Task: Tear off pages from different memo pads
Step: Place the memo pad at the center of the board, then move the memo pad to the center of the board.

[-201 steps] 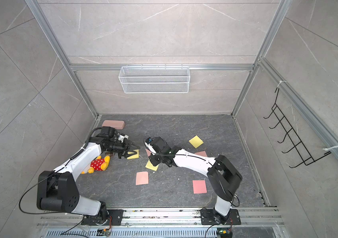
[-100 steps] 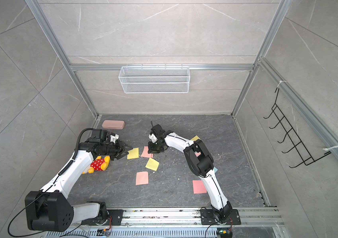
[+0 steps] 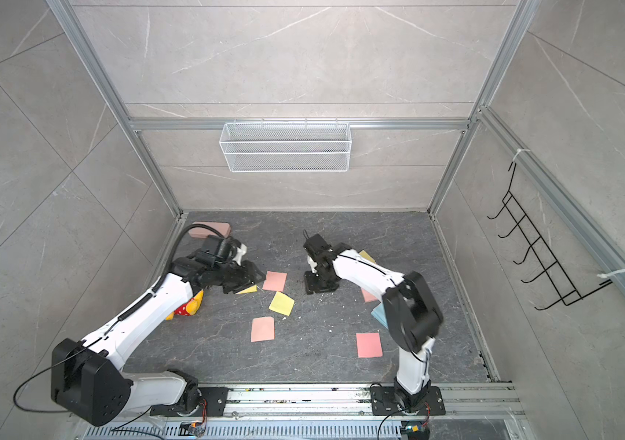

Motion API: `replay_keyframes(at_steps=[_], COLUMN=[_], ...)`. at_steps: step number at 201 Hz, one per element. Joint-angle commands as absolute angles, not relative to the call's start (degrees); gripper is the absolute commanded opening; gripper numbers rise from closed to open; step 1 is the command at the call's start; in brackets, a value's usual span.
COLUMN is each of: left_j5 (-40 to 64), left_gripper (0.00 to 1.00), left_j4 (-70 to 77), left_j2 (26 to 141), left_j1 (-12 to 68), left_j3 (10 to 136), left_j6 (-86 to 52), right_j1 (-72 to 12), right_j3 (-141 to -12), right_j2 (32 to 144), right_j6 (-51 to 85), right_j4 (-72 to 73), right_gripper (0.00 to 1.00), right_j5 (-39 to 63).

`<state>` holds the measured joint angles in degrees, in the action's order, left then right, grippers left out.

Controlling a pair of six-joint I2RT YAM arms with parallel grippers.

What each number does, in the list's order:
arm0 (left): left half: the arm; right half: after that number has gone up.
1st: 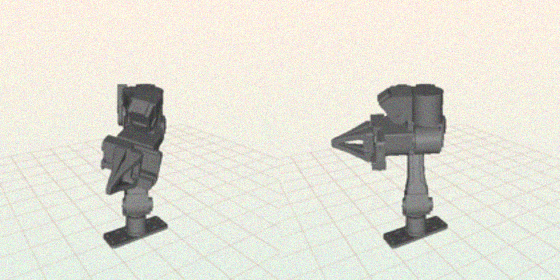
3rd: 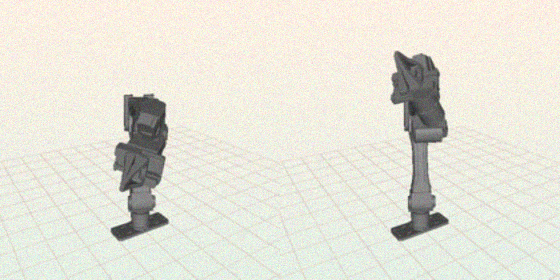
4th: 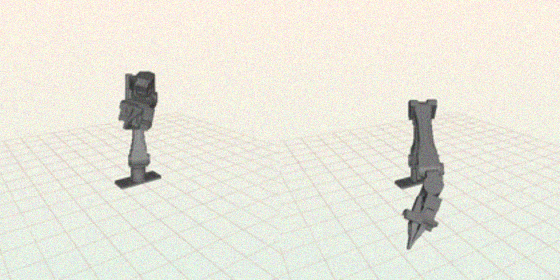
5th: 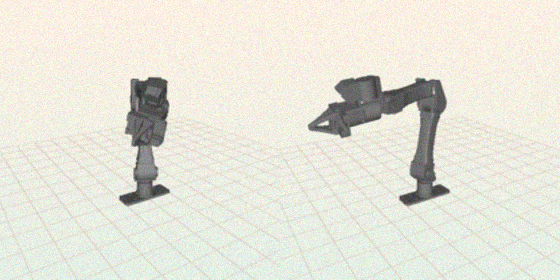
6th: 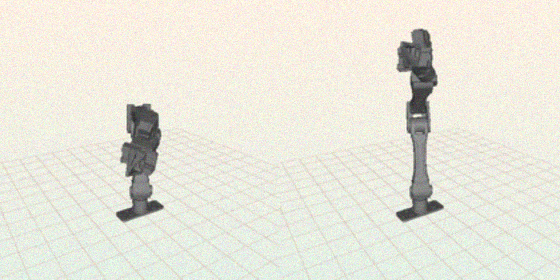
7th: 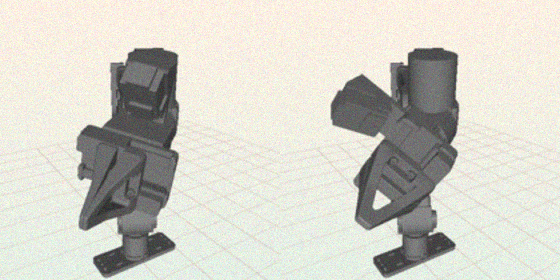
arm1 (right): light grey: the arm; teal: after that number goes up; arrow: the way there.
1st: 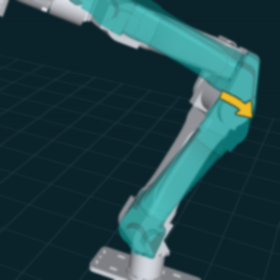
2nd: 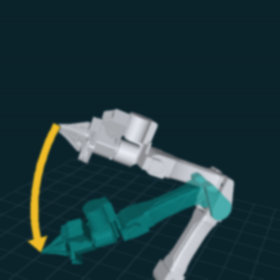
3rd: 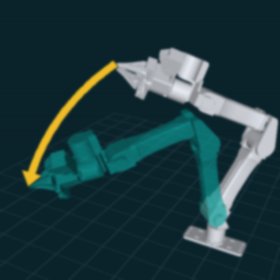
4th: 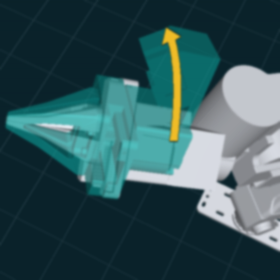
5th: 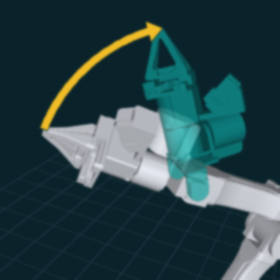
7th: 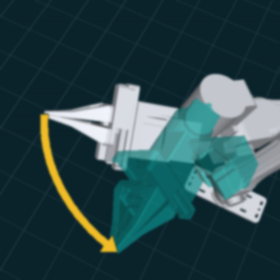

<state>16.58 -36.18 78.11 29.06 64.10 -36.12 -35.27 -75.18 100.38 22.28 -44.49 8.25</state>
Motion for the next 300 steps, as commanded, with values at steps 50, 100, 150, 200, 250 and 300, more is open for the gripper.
replay_keyframes(at_steps=[50,100,150,200,250,300], left_j5=[14.6,13.1,13.5,12.7,13.1,20.4], left_gripper=[0.49,0.49,0.49,0.49,0.49,0.49], left_j4=[-25.6,-25.9,-25.5,-25.9,-26.3,-19.7], left_j2=[96.2,97.9,96.7,92.9,90.3,95.6], left_j1=[50.6,51.6,49.6,46.0,44.7,46.9], left_j3=[73.4,74.9,73.1,70.1,65.3,64.2], left_j6=[-32.6,-30.3,-30.1,-30.4,-32.1,-36.9], right_j1=[-27.1,-23.5,-22.3,-30.6,-37.5,-27.9], right_j3=[-45.8,-41.0,-34.6,-40.7,-51.4,-51.7], right_j2=[74.9,72.7,70.3,82.1,88.3,83.1], right_j6=[35.1,43.3,46.7,46.3,45.6,32.9], right_j4=[-54.4,-55.5,-45.6,-38.6,-34.3,-43.0], right_gripper=[0.74,0.93,0.86,0.74,0.75,0.76], right_j5=[0.5,-0.7,10.7,11.7,17.4,13.6])
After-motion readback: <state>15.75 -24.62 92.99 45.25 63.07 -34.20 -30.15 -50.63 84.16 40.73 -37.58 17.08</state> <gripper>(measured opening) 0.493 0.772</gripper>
